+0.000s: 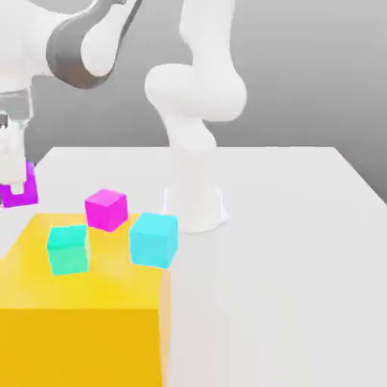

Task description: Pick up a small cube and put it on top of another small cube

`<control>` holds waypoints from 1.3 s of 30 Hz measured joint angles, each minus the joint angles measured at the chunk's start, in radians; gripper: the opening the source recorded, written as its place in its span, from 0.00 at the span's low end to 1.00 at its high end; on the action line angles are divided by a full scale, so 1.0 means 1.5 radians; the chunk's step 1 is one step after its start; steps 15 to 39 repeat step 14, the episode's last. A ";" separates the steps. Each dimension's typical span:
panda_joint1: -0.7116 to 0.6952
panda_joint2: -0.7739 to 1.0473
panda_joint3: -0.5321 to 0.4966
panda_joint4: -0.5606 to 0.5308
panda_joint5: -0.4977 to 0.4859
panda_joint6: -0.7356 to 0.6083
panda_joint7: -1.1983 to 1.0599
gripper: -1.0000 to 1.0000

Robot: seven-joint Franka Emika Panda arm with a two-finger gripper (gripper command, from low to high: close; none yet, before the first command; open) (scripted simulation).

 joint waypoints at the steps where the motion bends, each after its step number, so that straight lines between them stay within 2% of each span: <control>1: 0.014 -0.015 0.014 0.009 0.010 -0.028 0.003 0.00; 6: 0.092 -0.092 0.078 0.036 0.067 -0.143 -0.008 0.00; 10: 0.108 -0.080 0.088 -0.019 0.083 -0.064 -0.019 0.00; 11: 0.107 -0.071 0.090 -0.035 0.084 -0.039 -0.020 1.00; 39: 0.107 -0.071 0.090 -0.035 0.084 -0.039 -0.020 1.00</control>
